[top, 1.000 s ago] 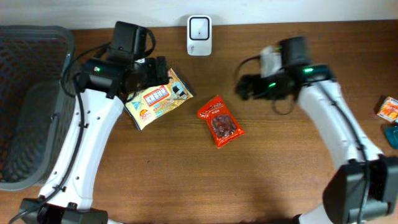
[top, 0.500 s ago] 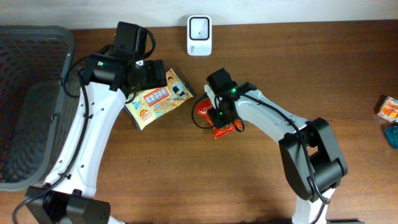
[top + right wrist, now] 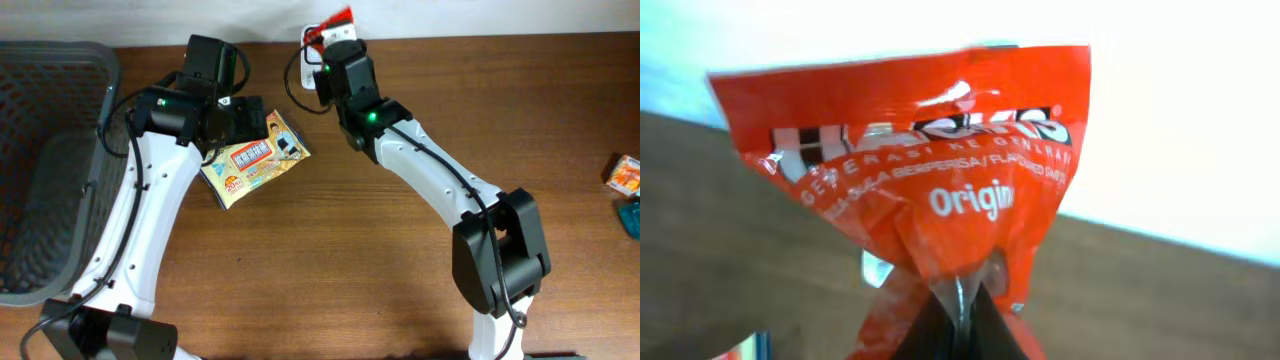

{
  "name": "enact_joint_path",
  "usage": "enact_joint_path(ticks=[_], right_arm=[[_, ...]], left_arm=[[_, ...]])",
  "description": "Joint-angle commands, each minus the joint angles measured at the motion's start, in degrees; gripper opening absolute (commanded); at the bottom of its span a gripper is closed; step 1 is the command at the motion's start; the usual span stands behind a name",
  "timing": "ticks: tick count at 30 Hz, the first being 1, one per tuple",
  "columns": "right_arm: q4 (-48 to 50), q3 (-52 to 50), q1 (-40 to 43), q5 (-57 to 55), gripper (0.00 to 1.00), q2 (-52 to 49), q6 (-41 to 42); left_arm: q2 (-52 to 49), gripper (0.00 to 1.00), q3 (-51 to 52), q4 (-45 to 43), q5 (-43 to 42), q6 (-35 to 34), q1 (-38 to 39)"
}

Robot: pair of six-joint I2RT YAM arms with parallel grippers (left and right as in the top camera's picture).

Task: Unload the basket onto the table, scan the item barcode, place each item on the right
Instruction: 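Grasp the red Hacks candy bag with the right gripper, then hold the red candy bag up to the white scanner with the right gripper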

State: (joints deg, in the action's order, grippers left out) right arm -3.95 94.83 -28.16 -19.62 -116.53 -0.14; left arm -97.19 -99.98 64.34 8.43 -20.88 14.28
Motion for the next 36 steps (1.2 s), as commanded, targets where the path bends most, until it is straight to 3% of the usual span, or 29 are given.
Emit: enact_joint_path(ticks=[1, 4, 6, 9, 12, 16, 18, 19, 20, 21, 22, 26, 28, 34, 35, 36], right_arm=[[11.8, 1.0, -0.3, -2.3, 0.04, -4.8, -12.2], [27.2, 1.0, 0.0, -1.6, 0.04, -11.5, -22.2], [32.7, 1.0, 0.4, -1.3, 0.04, -14.3, -22.1], [33.4, 1.0, 1.2, 5.7, 0.04, -16.3, -21.9], [35.3, 1.0, 1.3, 5.6, 0.04, -16.3, -21.9], [43.9, 1.1, 1.6, -6.4, 0.06, -15.3, -18.6], [30.6, 1.4, 1.6, 0.3, 0.16, -13.5, -14.0], [21.1, 2.6, 1.9, 6.5, 0.27, -13.2, -9.6], [15.7, 3.6, 2.3, 11.7, 0.40, -13.1, -6.3], [11.4, 4.2, 3.3, 20.5, 0.71, -13.2, -4.7], [9.1, 4.2, 4.2, 23.1, 0.74, -13.2, -4.7], [3.0, 4.1, 5.7, 26.6, 0.74, -15.1, -7.1], [4.2, 4.1, 5.6, 27.6, 0.64, -18.3, -7.1], [4.3, 4.1, 5.5, 33.0, 0.63, -22.8, -10.2], [4.4, 4.1, 5.0, 33.0, 0.60, -22.7, -10.2], [4.3, 4.2, 4.0, 32.9, 0.43, -22.7, -12.0]], left_arm=[[-0.2, 0.99, -0.4, 0.0, 0.4, -0.9, -0.1], [-0.2, 0.99, -0.4, 0.0, 0.4, -0.9, -0.1], [-0.2, 0.99, -0.4, 0.0, 0.4, -0.9, -0.1], [-0.2, 0.99, -0.4, 0.0, 0.4, -0.9, -0.1], [-0.2, 0.99, -0.4, 0.0, 0.4, -0.9, -0.1], [-0.2, 0.99, -0.4, 0.0, 0.4, -0.9, -0.1], [-0.2, 0.99, -0.4, 0.0, 0.4, -0.9, -0.1], [-0.2, 0.99, -0.4, 0.0, 0.4, -0.9, -0.1], [-0.2, 0.99, -0.4, 0.0, 0.4, -0.9, -0.1], [-0.2, 0.99, -0.4, 0.0, 0.4, -0.9, -0.1], [-0.2, 0.99, -0.4, 0.0, 0.4, -0.9, -0.1], [-0.2, 0.99, -0.4, 0.0, 0.4, -0.9, -0.1], [-0.2, 0.99, -0.4, 0.0, 0.4, -0.9, -0.1], [-0.2, 0.99, -0.4, 0.0, 0.4, -0.9, -0.1], [-0.2, 0.99, -0.4, 0.0, 0.4, -0.9, -0.1], [-0.2, 0.99, -0.4, 0.0, 0.4, -0.9, -0.1]])
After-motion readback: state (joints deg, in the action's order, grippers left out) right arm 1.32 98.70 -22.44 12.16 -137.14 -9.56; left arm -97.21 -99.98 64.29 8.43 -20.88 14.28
